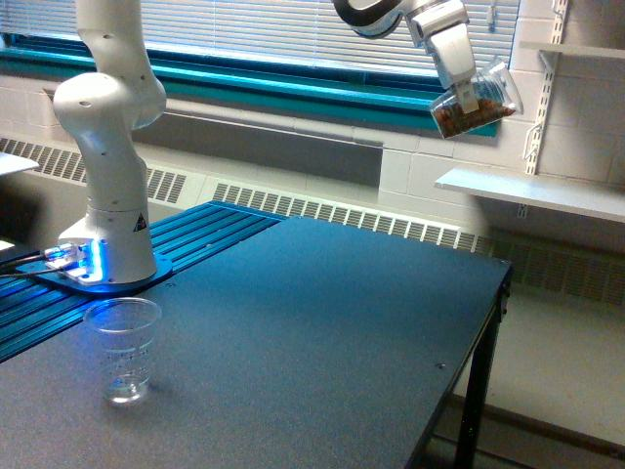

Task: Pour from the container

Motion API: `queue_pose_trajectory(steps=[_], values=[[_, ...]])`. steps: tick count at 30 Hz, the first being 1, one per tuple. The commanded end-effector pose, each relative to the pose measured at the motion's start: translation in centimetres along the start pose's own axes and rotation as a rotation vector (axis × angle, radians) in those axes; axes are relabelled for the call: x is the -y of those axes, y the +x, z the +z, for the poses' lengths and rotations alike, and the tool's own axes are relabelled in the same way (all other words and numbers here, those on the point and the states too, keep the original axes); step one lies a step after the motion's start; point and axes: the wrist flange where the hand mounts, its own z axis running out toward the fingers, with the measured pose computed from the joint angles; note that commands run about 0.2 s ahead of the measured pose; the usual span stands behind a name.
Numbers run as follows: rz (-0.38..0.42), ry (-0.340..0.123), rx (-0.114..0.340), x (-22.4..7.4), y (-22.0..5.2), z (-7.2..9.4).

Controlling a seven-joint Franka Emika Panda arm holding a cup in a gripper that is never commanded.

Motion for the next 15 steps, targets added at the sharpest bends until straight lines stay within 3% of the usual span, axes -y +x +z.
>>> queue_pose_trajectory(steps=[1, 15], values=[[-0.002, -0.001, -0.004, 0.3, 0.0, -0.2], [-0.015, -0.023, -0.008, -0.5, -1.3, -0.7]])
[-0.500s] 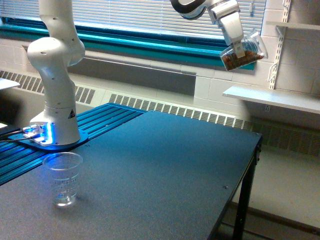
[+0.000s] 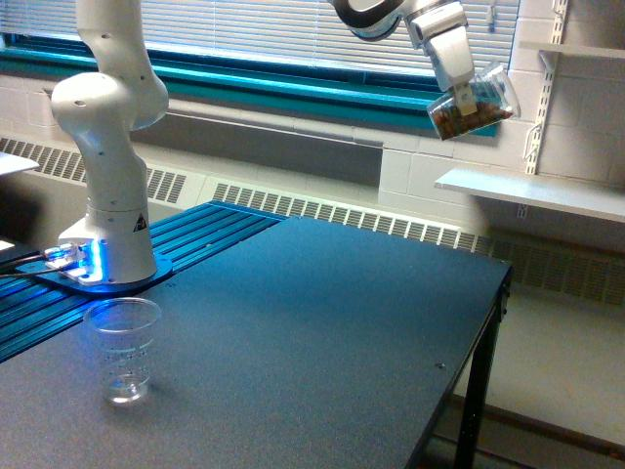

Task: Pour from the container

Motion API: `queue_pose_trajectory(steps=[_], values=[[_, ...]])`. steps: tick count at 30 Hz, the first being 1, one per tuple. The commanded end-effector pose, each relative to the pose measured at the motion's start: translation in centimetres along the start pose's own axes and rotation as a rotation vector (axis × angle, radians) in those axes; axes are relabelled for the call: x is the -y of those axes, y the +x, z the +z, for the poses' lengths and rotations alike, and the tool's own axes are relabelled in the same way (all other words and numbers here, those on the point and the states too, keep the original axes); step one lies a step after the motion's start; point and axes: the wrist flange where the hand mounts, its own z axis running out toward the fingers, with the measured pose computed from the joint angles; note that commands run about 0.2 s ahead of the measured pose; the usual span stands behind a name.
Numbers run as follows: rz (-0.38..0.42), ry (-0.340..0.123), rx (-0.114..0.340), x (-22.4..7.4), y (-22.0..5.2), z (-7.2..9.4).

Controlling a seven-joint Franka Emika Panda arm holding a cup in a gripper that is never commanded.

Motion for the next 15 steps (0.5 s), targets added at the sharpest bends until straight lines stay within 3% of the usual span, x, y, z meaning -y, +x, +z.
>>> queue_pose_trajectory(steps=[1, 15], values=[[0.005, -0.016, -0.018, -1.1, -0.4, -1.0], [0.082, -0.115, -0.066, -8.4, -0.4, -1.9]])
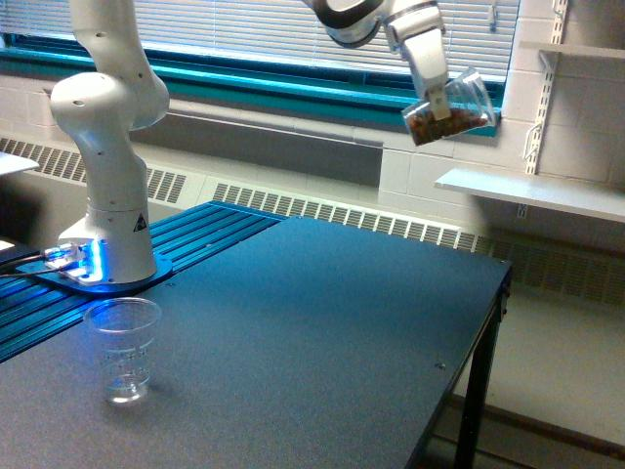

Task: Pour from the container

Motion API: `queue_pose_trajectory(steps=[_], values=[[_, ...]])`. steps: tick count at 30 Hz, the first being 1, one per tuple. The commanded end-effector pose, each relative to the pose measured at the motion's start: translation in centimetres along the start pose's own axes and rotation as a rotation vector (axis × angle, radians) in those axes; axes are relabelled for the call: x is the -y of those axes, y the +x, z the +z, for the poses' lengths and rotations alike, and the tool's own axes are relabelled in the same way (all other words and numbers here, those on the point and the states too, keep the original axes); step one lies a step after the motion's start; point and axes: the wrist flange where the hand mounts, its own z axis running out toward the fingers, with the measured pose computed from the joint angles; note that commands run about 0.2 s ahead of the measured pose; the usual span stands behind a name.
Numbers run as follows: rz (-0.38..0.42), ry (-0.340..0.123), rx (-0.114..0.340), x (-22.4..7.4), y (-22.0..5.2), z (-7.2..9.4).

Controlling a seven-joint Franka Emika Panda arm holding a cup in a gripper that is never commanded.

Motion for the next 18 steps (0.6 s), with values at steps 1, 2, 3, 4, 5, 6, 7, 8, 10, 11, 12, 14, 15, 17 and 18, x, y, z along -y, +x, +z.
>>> queue_pose_trajectory(steps=[1, 2, 3, 4, 5, 6, 7, 8, 10, 11, 12, 14, 15, 17, 18], values=[[0.098, -0.043, -0.039, -4.8, 1.2, -0.7], [0.107, -0.052, -0.043, -5.5, 1.2, -0.8], [0.116, -0.063, -0.046, -6.3, 1.2, -0.7], [0.123, -0.074, -0.048, -7.0, 1.1, -0.6], [0.131, -0.083, -0.052, -7.6, 1.1, -0.6], [0.138, -0.088, -0.057, -8.2, 1.0, -0.6], [0.147, -0.093, -0.062, -8.8, 1.0, -0.7], [0.154, -0.098, -0.067, -9.4, 0.9, -0.7], [0.171, -0.103, -0.073, -10.4, 0.7, -1.0], [0.178, -0.109, -0.075, -10.9, 0.5, -1.0], [0.184, -0.115, -0.076, -11.4, 0.3, -1.0], [0.201, -0.119, -0.08, -12.3, 0.0, -1.3], [0.209, -0.121, -0.082, -12.8, -0.2, -1.4], [0.221, -0.131, -0.079, -13.7, -0.9, -1.4], [0.227, -0.136, -0.078, -14.2, -1.2, -1.4]])
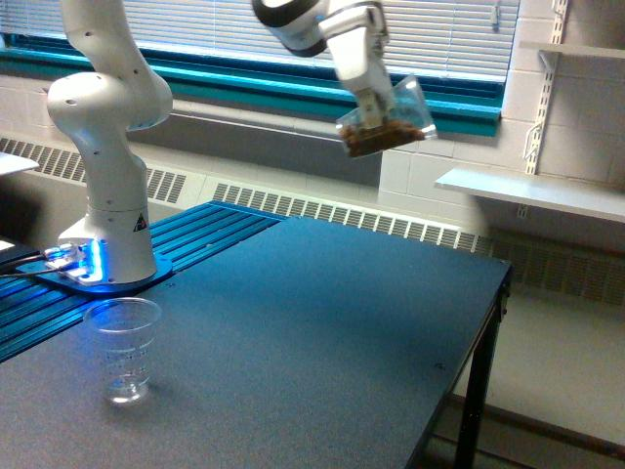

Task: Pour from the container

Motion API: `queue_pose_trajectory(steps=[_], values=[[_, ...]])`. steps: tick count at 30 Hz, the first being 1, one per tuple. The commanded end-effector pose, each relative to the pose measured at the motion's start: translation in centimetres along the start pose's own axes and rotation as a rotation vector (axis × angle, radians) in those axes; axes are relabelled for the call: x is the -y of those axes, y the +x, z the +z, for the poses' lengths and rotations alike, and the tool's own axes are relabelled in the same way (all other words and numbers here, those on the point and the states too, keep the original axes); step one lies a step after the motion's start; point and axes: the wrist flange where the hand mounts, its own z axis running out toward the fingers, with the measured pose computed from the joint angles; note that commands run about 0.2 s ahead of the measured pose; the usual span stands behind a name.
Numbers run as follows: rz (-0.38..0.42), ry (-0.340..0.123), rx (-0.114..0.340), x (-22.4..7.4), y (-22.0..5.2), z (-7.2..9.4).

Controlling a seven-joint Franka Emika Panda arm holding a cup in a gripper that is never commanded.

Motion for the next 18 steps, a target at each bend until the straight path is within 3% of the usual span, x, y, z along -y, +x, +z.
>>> queue_pose_trajectory(steps=[1, 18], values=[[0.072, -0.014, -0.018, -2.9, -1.0, -0.6], [0.233, -0.133, -0.008, -13.4, -3.3, 0.0]])
